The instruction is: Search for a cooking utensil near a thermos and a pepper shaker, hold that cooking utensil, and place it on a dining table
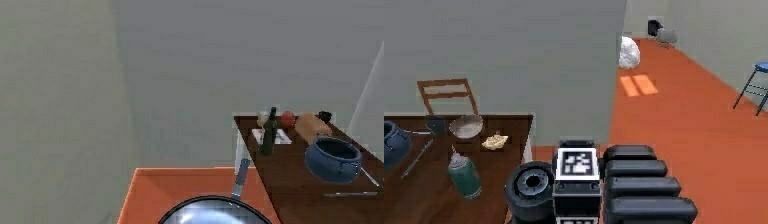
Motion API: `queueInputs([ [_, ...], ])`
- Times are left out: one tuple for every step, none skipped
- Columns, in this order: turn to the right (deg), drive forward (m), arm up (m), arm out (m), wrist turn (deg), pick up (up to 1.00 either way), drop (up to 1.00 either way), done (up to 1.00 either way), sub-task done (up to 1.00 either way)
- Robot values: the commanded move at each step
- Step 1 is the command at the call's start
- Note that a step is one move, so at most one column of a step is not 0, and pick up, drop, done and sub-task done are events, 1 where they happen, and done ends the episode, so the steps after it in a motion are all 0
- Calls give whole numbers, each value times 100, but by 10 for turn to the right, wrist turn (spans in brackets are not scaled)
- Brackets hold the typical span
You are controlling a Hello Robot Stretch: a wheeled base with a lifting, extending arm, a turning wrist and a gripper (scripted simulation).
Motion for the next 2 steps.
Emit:
queueInputs([
  [0, 90, 0, 0, 0, 0, 0, 0, 0],
  [450, 0, 0, 0, 0, 0, 0, 0, 0],
])
